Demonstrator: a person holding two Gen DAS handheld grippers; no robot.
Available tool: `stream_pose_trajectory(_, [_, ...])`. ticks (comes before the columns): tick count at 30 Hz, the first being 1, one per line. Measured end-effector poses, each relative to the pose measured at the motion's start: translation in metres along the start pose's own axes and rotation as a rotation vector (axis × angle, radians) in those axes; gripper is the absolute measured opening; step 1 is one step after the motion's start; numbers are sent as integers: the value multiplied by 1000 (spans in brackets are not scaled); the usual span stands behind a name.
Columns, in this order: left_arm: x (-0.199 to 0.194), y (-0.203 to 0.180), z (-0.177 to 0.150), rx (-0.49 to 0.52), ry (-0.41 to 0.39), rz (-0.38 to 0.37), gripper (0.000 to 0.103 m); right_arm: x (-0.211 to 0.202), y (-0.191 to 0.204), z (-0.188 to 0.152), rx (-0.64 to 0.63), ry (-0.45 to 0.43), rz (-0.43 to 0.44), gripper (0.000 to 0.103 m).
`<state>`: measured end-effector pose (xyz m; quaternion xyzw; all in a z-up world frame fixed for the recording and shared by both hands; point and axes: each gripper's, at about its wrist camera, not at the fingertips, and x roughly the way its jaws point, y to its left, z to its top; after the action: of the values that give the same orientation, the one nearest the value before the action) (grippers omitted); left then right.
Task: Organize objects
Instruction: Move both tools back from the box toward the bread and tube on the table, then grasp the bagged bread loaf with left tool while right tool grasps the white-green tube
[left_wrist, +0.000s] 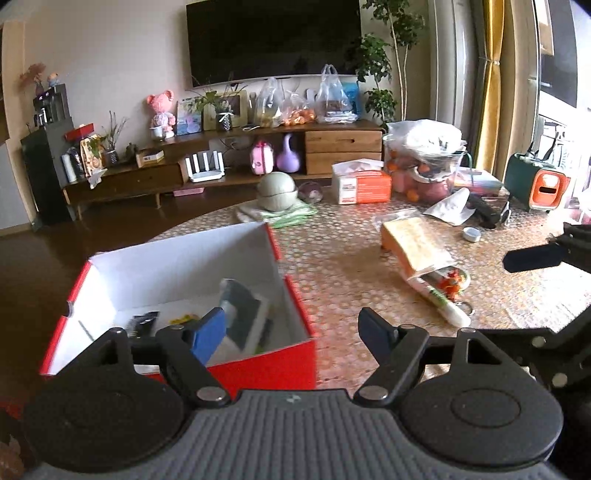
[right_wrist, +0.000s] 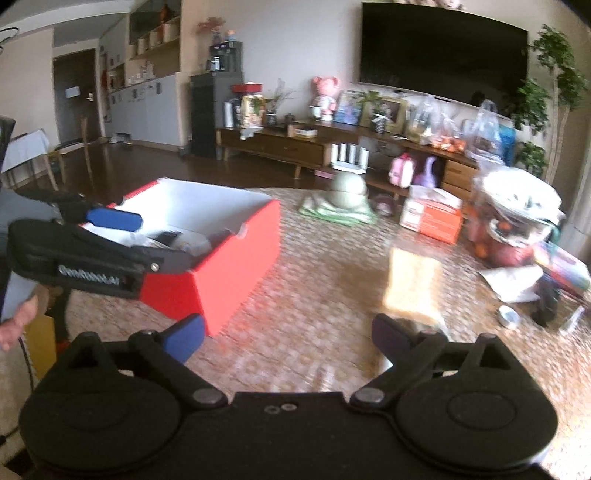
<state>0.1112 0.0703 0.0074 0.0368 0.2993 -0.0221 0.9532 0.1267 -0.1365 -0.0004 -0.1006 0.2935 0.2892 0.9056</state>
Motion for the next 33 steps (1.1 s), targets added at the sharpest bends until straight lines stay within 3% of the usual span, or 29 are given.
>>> stream_pose_trajectory(2, [4,-11,0,-3,0,-8,84,-3,-11,-9,10,0,-25,97])
stream_pose_trajectory(14, [37,-69,6,-29,26,-92,85,0,-66,-44,109,26,-104,97])
stream_pose_trajectory(18, [51,-85,10,-37,37,-108,96,7,-75,-49,113,28,-113,96])
stream_pose_trajectory(23, [74,-99,19,-55,43,-100,102,19,-84,-57,114,40,-122,96])
stream_pose_trajectory(33, [126,-132,48,-26,65,-91,103,50,-92,-69,84,59,-127,91])
